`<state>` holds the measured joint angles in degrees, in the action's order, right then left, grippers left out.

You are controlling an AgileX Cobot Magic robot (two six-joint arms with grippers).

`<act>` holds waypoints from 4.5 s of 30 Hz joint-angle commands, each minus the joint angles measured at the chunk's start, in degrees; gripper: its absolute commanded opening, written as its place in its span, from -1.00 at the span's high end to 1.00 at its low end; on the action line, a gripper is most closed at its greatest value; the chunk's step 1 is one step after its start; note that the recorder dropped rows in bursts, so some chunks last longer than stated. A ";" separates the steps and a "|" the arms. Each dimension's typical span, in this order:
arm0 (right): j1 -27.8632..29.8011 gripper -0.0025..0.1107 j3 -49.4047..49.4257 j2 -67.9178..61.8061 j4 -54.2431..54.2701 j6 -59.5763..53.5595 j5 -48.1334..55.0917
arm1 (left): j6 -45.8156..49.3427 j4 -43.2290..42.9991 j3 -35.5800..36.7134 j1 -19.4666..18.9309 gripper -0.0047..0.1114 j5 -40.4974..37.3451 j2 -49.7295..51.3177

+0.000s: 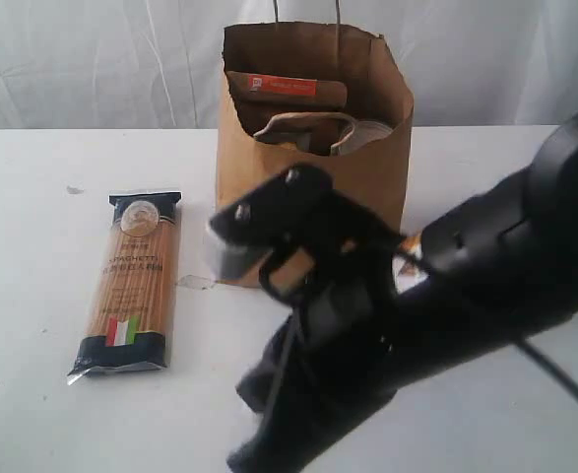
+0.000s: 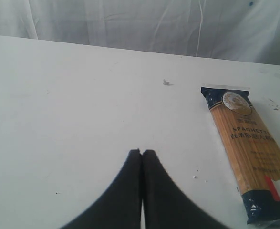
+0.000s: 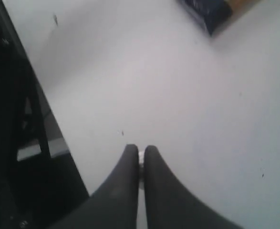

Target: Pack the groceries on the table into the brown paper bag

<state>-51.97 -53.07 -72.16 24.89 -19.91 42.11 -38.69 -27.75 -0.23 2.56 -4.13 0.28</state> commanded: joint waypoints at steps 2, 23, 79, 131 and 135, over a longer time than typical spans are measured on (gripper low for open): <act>0.11 0.96 -11.05 4.05 0.62 5.24 1.59 | 0.02 -0.14 0.23 -0.09 0.92 -0.20 -0.28; 16.11 0.95 -33.72 -15.74 -32.71 15.64 -2.40 | 0.02 -0.14 0.23 -0.09 0.92 -0.20 -0.28; 59.99 0.96 15.55 32.68 -36.65 37.96 -24.35 | 0.06 -0.14 0.23 -0.09 0.92 -0.20 -0.28; 54.41 0.96 53.07 72.16 -33.55 25.62 -24.00 | -0.05 -0.14 0.23 -0.09 0.92 -0.13 -0.28; 54.41 0.96 53.07 72.16 -33.55 25.62 -24.00 | -0.05 -0.14 0.23 -0.09 0.92 -0.13 -0.28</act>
<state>2.22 -0.07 -0.36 -8.78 6.23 18.80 -38.69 -27.85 -0.23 2.56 -4.27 0.28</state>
